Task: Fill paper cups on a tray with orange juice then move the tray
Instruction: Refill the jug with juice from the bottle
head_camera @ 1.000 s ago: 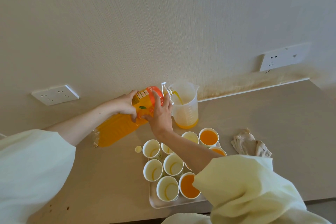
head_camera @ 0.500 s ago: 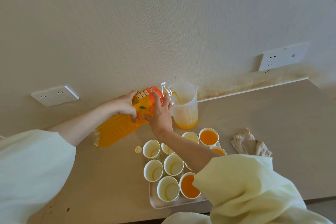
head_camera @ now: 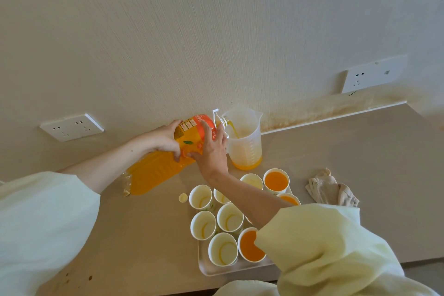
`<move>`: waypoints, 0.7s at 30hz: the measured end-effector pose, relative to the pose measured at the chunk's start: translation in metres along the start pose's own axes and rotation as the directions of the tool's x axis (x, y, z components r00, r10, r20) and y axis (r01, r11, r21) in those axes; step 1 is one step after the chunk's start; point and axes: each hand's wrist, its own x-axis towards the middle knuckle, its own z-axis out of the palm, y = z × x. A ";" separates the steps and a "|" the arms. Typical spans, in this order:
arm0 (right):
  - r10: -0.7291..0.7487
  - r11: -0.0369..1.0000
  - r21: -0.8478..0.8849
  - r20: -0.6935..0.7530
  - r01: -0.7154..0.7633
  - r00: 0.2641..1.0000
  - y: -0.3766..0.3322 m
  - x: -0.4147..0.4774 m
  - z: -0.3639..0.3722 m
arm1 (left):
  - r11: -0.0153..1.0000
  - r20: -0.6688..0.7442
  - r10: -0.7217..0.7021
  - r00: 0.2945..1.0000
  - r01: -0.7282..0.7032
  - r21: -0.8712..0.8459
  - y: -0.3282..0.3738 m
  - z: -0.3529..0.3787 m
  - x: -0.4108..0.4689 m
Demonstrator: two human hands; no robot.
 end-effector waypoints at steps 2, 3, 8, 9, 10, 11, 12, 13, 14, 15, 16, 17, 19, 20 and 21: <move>0.002 1.000 0.001 0.004 -0.002 1.000 0.000 0.000 0.000 | 1.000 -0.001 0.000 1.000 0.000 0.002 -0.001 0.000 0.000; 0.002 1.000 0.003 0.004 -0.002 1.000 0.000 0.000 0.000 | 1.000 -0.001 0.002 1.000 -0.002 0.002 -0.001 0.000 0.001; -0.001 1.000 0.007 -0.001 0.001 1.000 0.000 0.000 0.001 | 1.000 -0.002 -0.002 1.000 0.002 0.010 -0.001 -0.001 0.001; -0.001 1.000 0.009 -0.002 0.001 1.000 0.001 0.000 0.001 | 1.000 -0.001 -0.002 1.000 0.002 0.011 -0.001 0.000 0.000; 0.001 1.000 0.011 -0.001 -0.001 1.000 0.001 0.001 0.001 | 1.000 0.000 -0.003 1.000 0.003 0.013 -0.001 0.000 0.001; 0.002 1.000 0.012 0.000 -0.002 1.000 0.001 0.000 0.001 | 1.000 0.000 -0.003 1.000 0.003 0.013 -0.002 0.000 0.001; 0.003 1.000 0.011 0.001 -0.003 1.000 0.001 0.000 0.001 | 1.000 0.000 -0.003 1.000 0.003 0.015 -0.002 0.001 0.001; 0.003 1.000 0.009 0.001 -0.003 1.000 0.001 0.000 0.000 | 1.000 -0.001 -0.003 1.000 0.003 0.015 -0.002 0.001 0.001; 0.002 1.000 0.007 0.000 -0.002 1.000 0.001 0.000 0.000 | 1.000 -0.002 -0.002 1.000 0.002 0.016 -0.002 0.001 0.001; 0.000 1.000 0.006 -0.002 0.000 1.000 0.000 0.000 0.000 | 1.000 -0.001 0.000 1.000 0.000 0.015 -0.002 0.001 0.001; 0.001 1.000 0.006 -0.004 -0.001 1.000 0.000 0.000 0.000 | 1.000 0.000 0.003 1.000 -0.003 0.015 -0.002 0.000 0.002; 0.004 1.000 0.007 -0.005 -0.004 1.000 0.000 0.000 0.001 | 1.000 0.002 0.004 1.000 -0.004 0.015 -0.002 0.000 0.002; 0.008 1.000 0.005 -0.006 -0.008 1.000 0.001 0.001 0.001 | 1.000 0.002 0.003 1.000 -0.003 0.024 -0.002 -0.001 0.001; 0.007 1.000 0.005 -0.008 -0.007 1.000 0.001 0.001 0.002 | 1.000 0.002 0.004 1.000 -0.004 0.027 -0.002 -0.001 0.001; 0.004 1.000 0.007 -0.009 -0.004 1.000 0.001 0.001 0.002 | 1.000 0.004 0.004 1.000 -0.004 0.026 -0.003 -0.001 0.001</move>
